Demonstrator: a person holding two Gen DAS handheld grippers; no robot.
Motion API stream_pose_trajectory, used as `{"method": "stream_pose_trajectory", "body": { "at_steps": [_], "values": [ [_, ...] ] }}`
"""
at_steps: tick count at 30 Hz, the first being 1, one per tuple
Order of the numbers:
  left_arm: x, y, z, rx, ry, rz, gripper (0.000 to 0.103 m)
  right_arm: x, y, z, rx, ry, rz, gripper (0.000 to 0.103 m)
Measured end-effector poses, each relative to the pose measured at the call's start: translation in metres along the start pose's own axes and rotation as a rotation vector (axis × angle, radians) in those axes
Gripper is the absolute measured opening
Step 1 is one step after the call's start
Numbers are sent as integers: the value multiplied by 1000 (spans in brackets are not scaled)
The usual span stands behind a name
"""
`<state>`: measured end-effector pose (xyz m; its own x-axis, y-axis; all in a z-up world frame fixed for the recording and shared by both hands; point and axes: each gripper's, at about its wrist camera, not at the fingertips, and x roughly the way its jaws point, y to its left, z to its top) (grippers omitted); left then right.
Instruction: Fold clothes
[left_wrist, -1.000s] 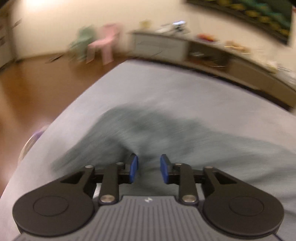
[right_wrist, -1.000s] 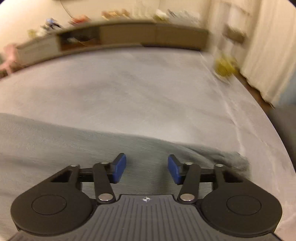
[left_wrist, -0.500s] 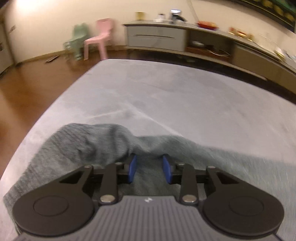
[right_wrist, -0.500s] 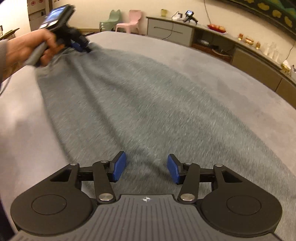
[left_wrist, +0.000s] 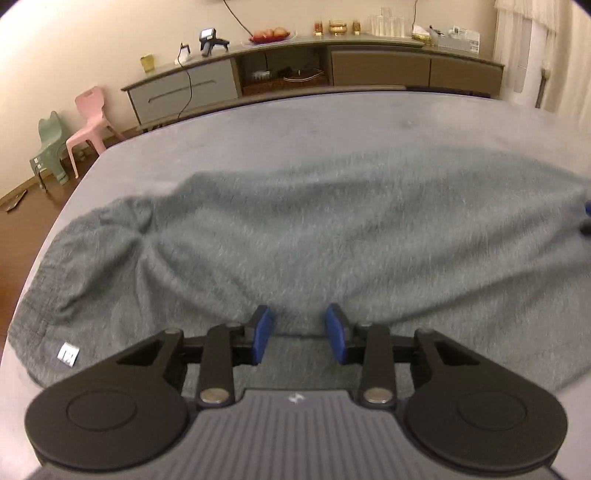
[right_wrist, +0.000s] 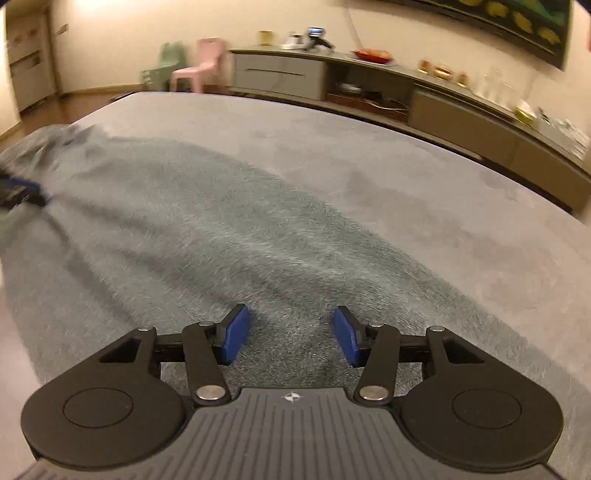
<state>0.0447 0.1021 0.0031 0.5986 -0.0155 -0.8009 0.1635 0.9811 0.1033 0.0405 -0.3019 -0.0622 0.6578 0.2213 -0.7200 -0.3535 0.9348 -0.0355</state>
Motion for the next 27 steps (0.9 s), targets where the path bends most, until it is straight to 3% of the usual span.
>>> {"method": "stream_pose_trajectory", "body": {
  "at_steps": [2, 5, 8, 11, 16, 21, 24, 26, 27],
  "values": [
    [-10, -7, -11, -1, 3, 25, 35, 6, -7, 2, 15, -13, -27, 60],
    [-17, -14, -13, 43, 7, 69, 32, 4, -25, -1, 77, -19, 17, 60],
    [-31, -21, 13, 53, -107, 70, 33, -18, -40, -1, 163, -16, 54, 60],
    [-16, -40, 50, 71, -138, 58, 33, -44, -35, -14, 191, -31, 91, 61],
    [59, -66, 94, 129, -14, 53, 33, -53, -4, -40, 47, 17, 85, 60],
    [95, -58, 124, 20, -30, 124, 35, -66, 13, -61, -86, 32, 70, 59],
    [82, -52, 127, -39, -60, 48, 32, -75, -10, -64, -14, 37, 108, 59],
    [61, -60, 121, 8, -102, 0, 34, -85, -34, -63, 63, 18, 85, 59],
    [48, -64, 114, 55, -122, -12, 34, -89, -52, -63, 127, 0, 33, 59]
  ]
}}
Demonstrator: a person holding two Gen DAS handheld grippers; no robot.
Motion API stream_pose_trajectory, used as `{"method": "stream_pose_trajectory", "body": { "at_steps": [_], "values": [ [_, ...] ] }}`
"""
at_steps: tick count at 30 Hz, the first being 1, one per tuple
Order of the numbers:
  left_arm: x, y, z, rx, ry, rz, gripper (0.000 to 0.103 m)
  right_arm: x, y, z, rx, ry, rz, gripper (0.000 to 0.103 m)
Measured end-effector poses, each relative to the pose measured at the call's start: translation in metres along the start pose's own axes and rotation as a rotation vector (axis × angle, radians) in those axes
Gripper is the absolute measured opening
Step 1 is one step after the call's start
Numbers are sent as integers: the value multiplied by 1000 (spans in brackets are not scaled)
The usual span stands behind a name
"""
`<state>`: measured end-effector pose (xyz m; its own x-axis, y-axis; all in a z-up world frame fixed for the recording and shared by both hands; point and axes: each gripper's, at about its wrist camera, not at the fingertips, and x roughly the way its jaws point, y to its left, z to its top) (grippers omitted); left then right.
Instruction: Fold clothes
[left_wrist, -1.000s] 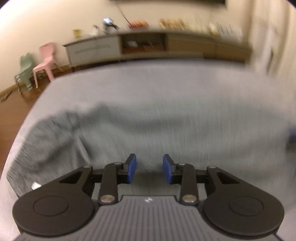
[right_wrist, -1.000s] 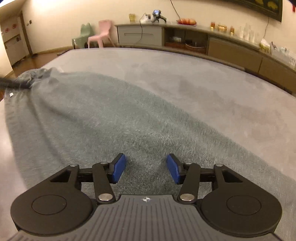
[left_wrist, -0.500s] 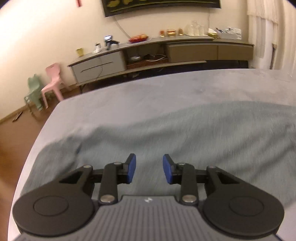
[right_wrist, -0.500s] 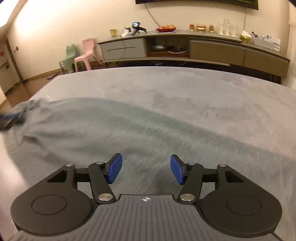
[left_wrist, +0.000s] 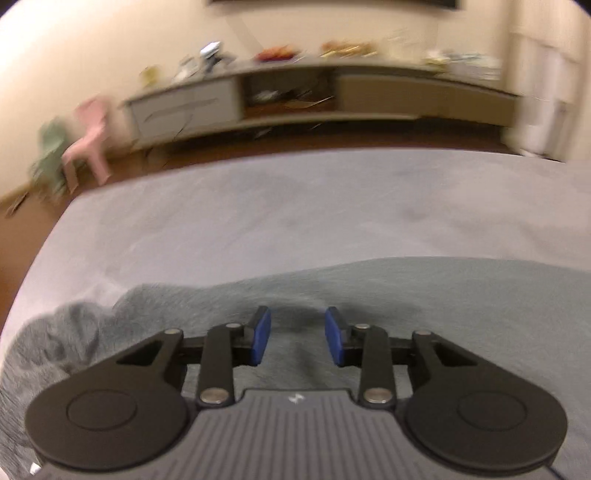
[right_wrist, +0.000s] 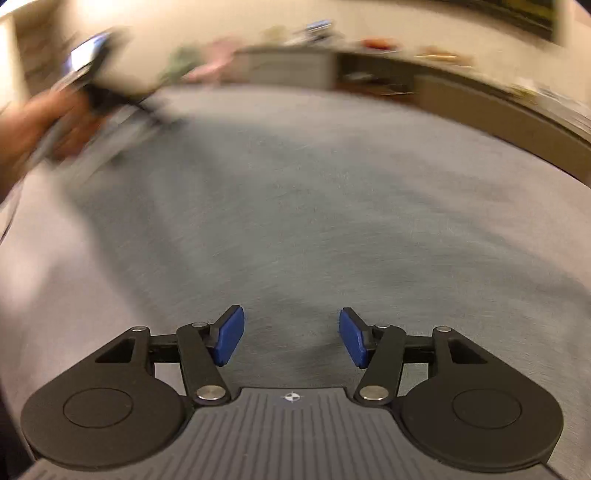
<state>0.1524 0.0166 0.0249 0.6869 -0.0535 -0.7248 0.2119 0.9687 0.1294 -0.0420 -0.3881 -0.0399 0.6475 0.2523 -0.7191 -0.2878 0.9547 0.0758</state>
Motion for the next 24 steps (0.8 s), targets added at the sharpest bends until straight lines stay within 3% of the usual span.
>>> {"method": "stream_pose_trajectory", "body": {
  "at_steps": [2, 4, 6, 8, 13, 16, 18, 19, 20, 21, 24],
  "values": [
    [-9, 0, -18, 64, 16, 21, 34, -3, -37, 2, 107, -23, -105, 59],
    [-2, 11, -37, 67, 75, 80, 34, 2, -66, 0, 157, -23, -177, 58],
    [3, 38, -51, 9, 89, 118, 38, 7, -96, -2, 208, -22, -250, 55],
    [2, 64, -54, -81, 117, 162, 36, 5, -113, -4, 248, -33, -258, 48],
    [-29, 93, -55, -201, 48, 171, 35, -33, -133, -10, 349, -121, -307, 49],
    [-19, 115, -61, -263, 87, 217, 34, -44, -164, -22, 428, -97, -415, 49],
    [-7, 133, -70, -310, 125, 236, 23, -37, -185, -31, 465, -47, -455, 47],
    [-7, 142, -74, -336, 110, 219, 23, -32, -192, -33, 463, -36, -463, 46],
    [-10, 150, -75, -360, 102, 210, 10, -26, -195, -31, 440, -45, -466, 43],
    [-11, 154, -76, -361, 113, 255, 4, -21, -198, -29, 416, -54, -468, 43],
    [-16, 147, -73, -324, 131, 349, 3, -7, -202, -23, 372, -83, -469, 43]
  ]
}}
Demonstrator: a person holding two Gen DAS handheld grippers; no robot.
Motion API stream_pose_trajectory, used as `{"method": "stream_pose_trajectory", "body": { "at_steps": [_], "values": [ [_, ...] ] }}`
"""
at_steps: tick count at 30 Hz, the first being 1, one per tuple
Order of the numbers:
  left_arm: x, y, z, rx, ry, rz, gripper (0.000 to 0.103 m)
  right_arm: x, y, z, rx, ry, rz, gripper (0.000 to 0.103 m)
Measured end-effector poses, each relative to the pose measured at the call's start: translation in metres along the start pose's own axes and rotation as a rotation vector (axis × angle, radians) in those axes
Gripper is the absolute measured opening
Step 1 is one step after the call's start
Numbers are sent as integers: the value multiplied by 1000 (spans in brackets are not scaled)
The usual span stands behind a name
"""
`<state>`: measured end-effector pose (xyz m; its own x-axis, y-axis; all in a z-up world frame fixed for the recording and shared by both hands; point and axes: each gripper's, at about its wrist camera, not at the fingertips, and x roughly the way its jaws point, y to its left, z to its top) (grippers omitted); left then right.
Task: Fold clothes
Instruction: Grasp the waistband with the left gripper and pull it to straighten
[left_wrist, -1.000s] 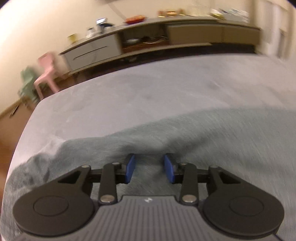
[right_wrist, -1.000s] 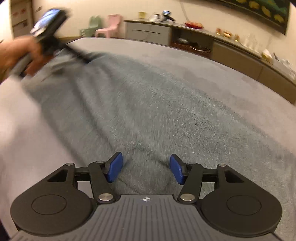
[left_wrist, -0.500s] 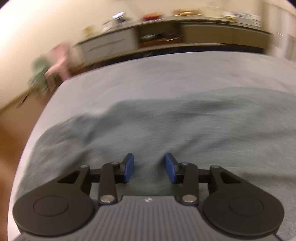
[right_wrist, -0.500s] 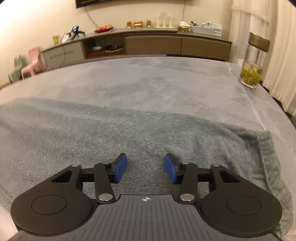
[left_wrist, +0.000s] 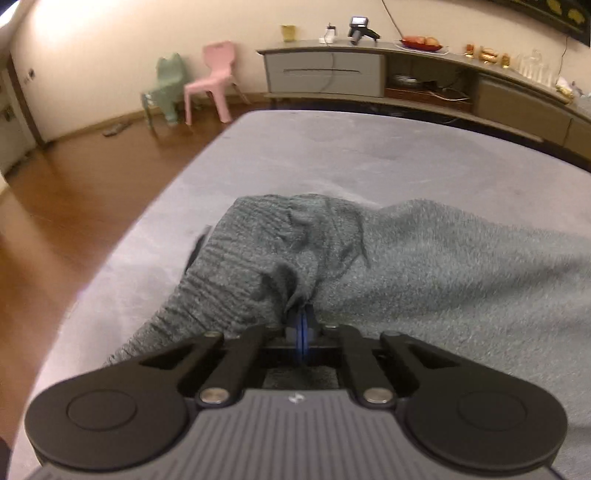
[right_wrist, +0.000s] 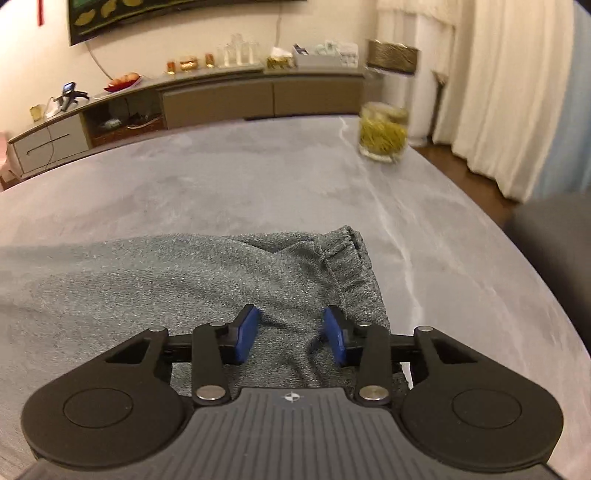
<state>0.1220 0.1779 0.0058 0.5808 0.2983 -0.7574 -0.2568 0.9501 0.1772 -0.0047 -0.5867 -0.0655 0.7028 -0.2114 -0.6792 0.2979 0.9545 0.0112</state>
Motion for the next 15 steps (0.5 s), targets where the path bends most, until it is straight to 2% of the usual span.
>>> {"method": "stream_pose_trajectory", "body": {
  "at_steps": [1, 2, 4, 6, 8, 11, 13, 14, 15],
  "values": [
    [-4, -3, 0, 7, 3, 26, 4, 3, 3, 3, -8, -7, 4, 43],
    [-13, -9, 2, 16, -14, 26, 12, 3, 6, 6, -8, -5, 0, 43],
    [-34, -23, 5, 42, -62, -8, 23, -3, 12, 13, 3, -4, -8, 44],
    [-53, -40, 8, 82, -116, -73, 25, -33, 20, 15, -14, -46, 41, 46],
    [-52, -58, 5, 135, -108, -91, 27, -48, 33, 7, -54, -42, 111, 48],
    [-19, -70, 2, 171, -44, -42, 27, -49, 46, -12, -113, 45, 151, 48],
    [-9, -62, 4, 143, -61, 7, 29, -44, 45, -19, -144, 91, 146, 49],
    [-7, -54, 7, 108, -49, 20, 33, -43, 43, -18, -144, 94, 149, 49],
    [-9, -47, 9, 77, -43, 15, 32, -43, 40, -18, -144, 97, 151, 49]
  ]
}}
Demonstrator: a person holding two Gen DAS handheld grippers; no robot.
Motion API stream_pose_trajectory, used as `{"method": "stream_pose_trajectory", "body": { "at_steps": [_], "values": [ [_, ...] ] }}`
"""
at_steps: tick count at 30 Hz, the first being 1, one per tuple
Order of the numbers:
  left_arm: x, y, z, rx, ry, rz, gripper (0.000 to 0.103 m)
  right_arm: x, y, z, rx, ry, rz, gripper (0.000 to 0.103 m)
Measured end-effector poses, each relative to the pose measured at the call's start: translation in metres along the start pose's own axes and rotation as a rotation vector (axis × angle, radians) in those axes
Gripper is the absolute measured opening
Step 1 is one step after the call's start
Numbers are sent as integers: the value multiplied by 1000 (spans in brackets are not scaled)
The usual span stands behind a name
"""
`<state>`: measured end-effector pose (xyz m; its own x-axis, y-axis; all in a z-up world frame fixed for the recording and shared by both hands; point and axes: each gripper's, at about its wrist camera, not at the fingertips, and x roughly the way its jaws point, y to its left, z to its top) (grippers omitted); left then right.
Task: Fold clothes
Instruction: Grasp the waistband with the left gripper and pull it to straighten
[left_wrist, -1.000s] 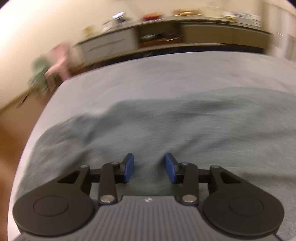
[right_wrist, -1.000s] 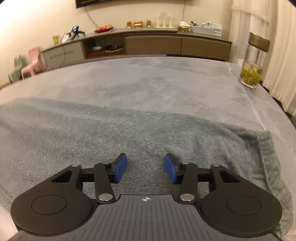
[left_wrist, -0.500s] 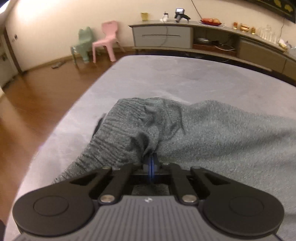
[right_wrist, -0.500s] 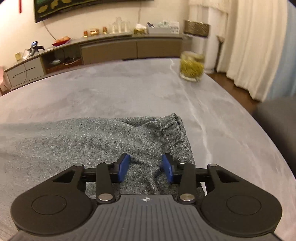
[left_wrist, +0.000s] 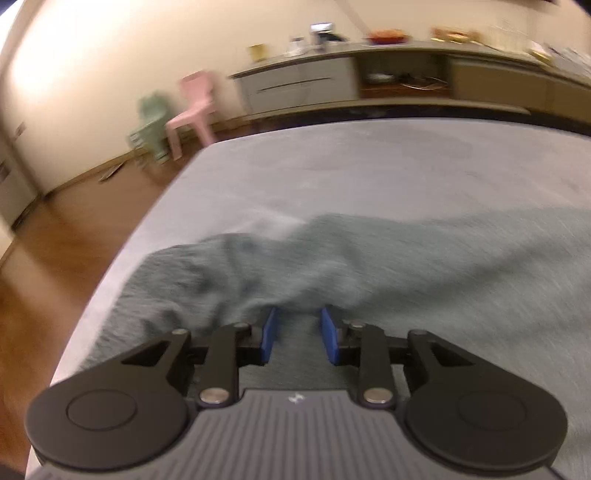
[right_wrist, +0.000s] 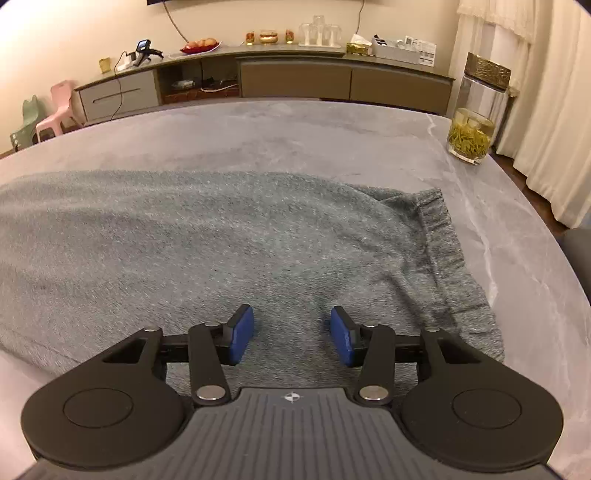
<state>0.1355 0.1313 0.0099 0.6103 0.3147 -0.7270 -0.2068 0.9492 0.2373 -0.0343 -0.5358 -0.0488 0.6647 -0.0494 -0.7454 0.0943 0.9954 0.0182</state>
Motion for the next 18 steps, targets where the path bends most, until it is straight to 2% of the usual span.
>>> {"method": "stream_pose_trajectory", "body": {
  "at_steps": [2, 5, 6, 8, 10, 15, 18],
  "values": [
    [-12, 11, 1, -32, -17, -13, 32, 1, -6, 4, 20, 7, -3, 49],
    [-29, 29, -4, -24, -69, 10, 32, -9, -15, 13, 51, -61, -11, 49],
    [-23, 38, -5, -30, -53, 23, 32, -7, -18, 16, 58, -71, -26, 49],
    [-10, 57, -9, -57, -12, 24, 23, 0, -25, 17, 65, -70, -43, 49],
    [-4, 74, -17, -79, 6, 4, 22, 9, -32, 17, 69, -62, -56, 50],
    [-1, 74, -15, -69, -3, 34, 22, 22, -39, 19, 70, -62, -80, 50],
    [-22, 80, -8, -136, -42, -9, 22, 22, -36, 19, 75, -65, -89, 50]
  ]
}}
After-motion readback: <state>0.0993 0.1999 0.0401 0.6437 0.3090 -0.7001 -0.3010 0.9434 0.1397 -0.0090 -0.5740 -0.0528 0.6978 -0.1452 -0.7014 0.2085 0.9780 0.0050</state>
